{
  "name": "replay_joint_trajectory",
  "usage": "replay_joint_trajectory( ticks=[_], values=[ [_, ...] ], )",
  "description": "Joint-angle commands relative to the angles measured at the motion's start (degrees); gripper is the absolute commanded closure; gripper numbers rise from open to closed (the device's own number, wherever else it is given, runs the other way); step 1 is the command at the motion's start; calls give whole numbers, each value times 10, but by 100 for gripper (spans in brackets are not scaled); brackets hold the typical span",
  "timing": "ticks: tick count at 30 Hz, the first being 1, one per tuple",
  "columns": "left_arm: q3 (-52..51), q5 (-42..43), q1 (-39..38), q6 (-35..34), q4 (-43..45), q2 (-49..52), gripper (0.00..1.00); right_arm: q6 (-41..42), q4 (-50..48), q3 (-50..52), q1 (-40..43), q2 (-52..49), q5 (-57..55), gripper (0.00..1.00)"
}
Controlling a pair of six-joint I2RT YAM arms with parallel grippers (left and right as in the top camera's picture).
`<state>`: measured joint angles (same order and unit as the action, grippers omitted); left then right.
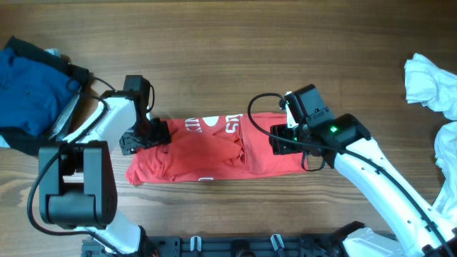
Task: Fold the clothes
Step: 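Fold the left end of the strip rightward with the left gripper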
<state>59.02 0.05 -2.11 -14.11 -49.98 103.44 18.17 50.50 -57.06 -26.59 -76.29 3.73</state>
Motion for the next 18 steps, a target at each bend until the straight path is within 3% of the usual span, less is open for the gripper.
replay_joint_trajectory(
  ticks=[1,3,6,10,18],
  values=[
    [-18,49,0,4,4,50,27,7,2,-6,-2,-7,-14,33],
    [-18,57,0,4,-9,48,57,7,3,-6,-2,-7,-14,34],
    [-11,40,8,4,-38,48,77,7,10,-6,-2,-7,-14,34],
    [38,-18,47,2,-106,34,85,11,11,-6,-2,-7,-14,34],
    [223,-40,137,-14,-207,3,85,15,10,-6,-2,-7,-14,35]
  ],
)
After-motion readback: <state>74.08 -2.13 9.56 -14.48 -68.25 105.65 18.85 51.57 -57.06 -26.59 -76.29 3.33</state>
